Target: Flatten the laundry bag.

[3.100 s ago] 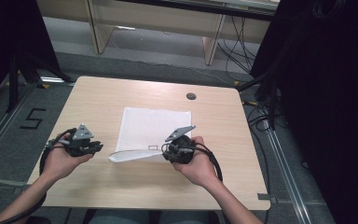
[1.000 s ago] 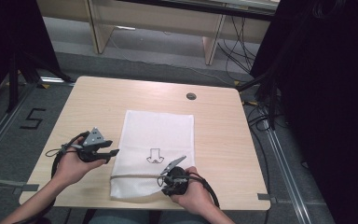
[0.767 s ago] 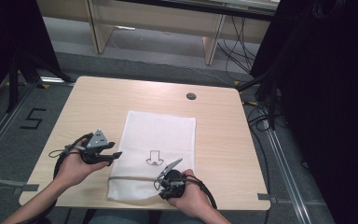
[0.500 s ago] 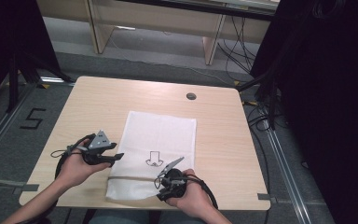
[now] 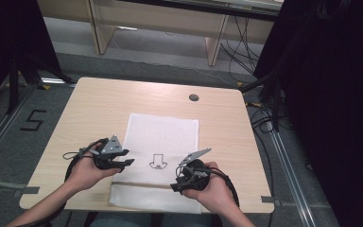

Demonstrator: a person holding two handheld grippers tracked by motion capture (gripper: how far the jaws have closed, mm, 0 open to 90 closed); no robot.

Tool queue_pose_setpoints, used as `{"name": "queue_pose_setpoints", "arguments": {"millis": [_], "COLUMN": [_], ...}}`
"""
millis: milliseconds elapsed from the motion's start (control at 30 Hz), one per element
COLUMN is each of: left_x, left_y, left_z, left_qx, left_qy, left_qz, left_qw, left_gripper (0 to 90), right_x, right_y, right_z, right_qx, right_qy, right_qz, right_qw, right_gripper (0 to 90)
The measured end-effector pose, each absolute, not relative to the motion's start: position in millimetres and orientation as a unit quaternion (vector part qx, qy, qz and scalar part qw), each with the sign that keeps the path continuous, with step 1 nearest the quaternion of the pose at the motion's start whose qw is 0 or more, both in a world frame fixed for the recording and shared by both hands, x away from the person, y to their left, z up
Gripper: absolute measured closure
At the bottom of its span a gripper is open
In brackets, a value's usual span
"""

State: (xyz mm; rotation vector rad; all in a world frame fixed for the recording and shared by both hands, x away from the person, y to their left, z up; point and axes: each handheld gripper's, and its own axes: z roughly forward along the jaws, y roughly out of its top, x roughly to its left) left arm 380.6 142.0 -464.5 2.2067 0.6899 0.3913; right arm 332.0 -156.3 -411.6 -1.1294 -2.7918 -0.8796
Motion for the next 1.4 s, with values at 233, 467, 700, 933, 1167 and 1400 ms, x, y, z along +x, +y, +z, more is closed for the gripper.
{"name": "queue_pose_setpoints", "arguments": {"millis": [233, 467, 700, 933, 1167, 1400], "left_x": [371.8, 367.8, 368.3, 367.2, 370.2, 368.6], "left_y": [121.0, 108.0, 107.1, 103.8, 107.5, 114.4], "left_z": [-471.0, -481.8, -487.4, -494.8, -496.8, -496.3], "left_qx": [0.889, 0.911, 0.926, 0.932, 0.927, 0.928], "left_qy": [0.251, 0.230, 0.210, 0.212, 0.226, 0.230], "left_qz": [0.110, 0.081, 0.076, 0.079, 0.080, 0.082], "left_qw": [0.366, 0.332, 0.305, 0.284, 0.287, 0.281], "left_gripper": [75.1, 82.0, 83.2, 83.2, 83.3, 83.5], "right_x": [364.6, 379.0, 378.2, 376.3, 372.1, 369.6], "right_y": [-181.2, -183.9, -185.1, -186.2, -183.3, -179.1], "right_z": [-428.7, -456.1, -473.9, -481.0, -480.5, -482.3], "right_qx": [-0.404, -0.431, -0.430, -0.416, -0.429, -0.403], "right_qy": [-0.877, -0.878, -0.882, -0.889, -0.885, -0.894], "right_qz": [-0.256, -0.209, -0.191, -0.188, -0.180, -0.195], "right_qw": [-0.027, -0.016, -0.018, -0.026, -0.021, -0.018], "right_gripper": [83.6, 90.0, 90.0, 90.0, 90.0, 90.0]}}
